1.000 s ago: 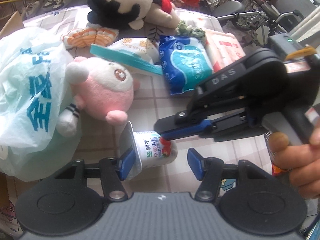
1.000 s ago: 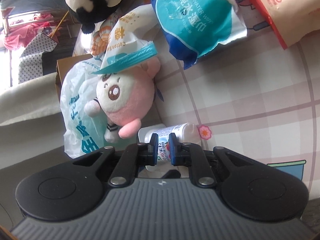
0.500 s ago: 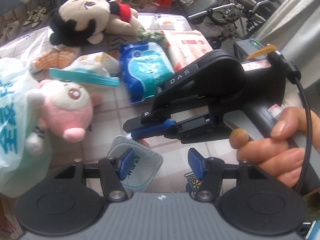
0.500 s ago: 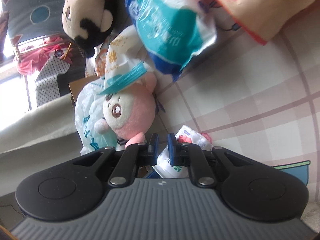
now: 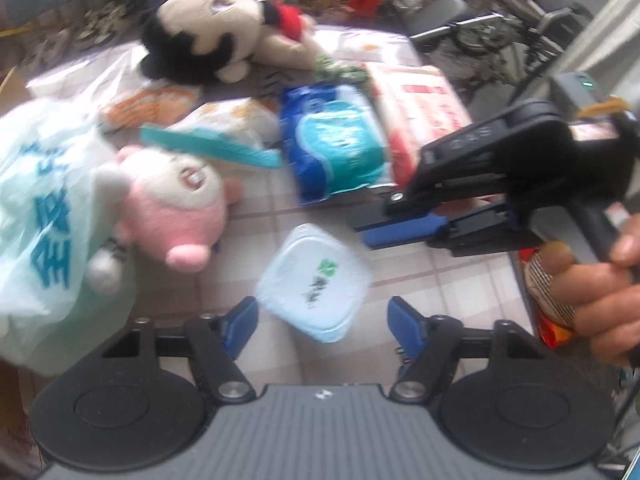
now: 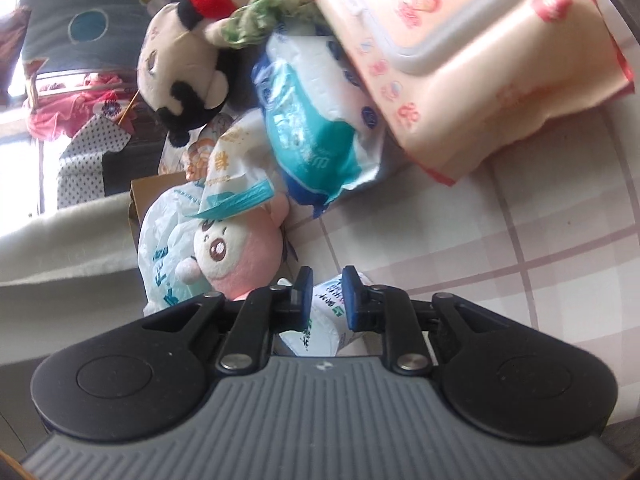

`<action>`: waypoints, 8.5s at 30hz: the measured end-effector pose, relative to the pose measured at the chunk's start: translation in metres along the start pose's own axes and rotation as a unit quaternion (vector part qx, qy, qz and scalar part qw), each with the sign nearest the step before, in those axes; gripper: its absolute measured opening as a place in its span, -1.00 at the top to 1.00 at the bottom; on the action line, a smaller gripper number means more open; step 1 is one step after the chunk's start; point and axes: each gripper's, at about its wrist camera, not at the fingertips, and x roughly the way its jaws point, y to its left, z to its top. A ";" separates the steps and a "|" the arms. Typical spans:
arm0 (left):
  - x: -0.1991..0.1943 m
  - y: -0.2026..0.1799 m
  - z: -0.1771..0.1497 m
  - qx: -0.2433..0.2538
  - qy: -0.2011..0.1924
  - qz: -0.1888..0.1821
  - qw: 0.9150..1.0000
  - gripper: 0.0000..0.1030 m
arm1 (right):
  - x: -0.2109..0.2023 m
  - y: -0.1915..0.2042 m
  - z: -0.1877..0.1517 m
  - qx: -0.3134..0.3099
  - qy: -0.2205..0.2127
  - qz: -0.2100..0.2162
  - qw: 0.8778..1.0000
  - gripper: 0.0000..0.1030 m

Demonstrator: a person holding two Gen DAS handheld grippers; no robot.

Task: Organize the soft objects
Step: 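Grasp the yogurt cup rim with the left tool while the right tool opens and withdraws, then grasp the blue pure-water wipes pack with the right tool while the left tool holds the cup, then carry the yogurt cup and the wipes pack over the cardboard box with both tools, then lower the yogurt cup with the left tool while the right tool lowers the wipes pack into the box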

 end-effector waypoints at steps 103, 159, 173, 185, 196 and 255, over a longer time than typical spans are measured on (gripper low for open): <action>0.019 0.047 -0.024 -0.014 0.076 0.045 0.996 -0.34 | 0.031 0.053 -0.056 -0.171 0.015 -0.318 0.932 -0.41; -0.212 0.184 0.039 -0.132 -0.038 0.133 0.982 -0.26 | -0.021 0.312 -0.071 -0.282 -0.026 -0.083 0.956 -0.10; -0.185 0.428 0.029 -0.197 -0.007 0.190 0.962 -0.26 | 0.258 0.462 -0.103 -0.292 0.048 -0.129 0.947 -0.10; -0.178 0.506 0.014 -0.203 -0.008 0.161 0.966 -0.26 | 0.433 0.434 -0.124 -0.291 0.091 -0.312 0.900 -0.10; -0.182 0.513 0.005 -0.207 -0.011 0.142 0.968 -0.26 | 0.461 0.437 -0.140 -0.238 0.080 -0.262 0.932 -0.14; -0.012 0.459 0.105 -0.131 0.000 0.044 0.990 -0.32 | 0.246 0.373 -0.083 -0.119 -0.064 -0.064 0.989 -0.36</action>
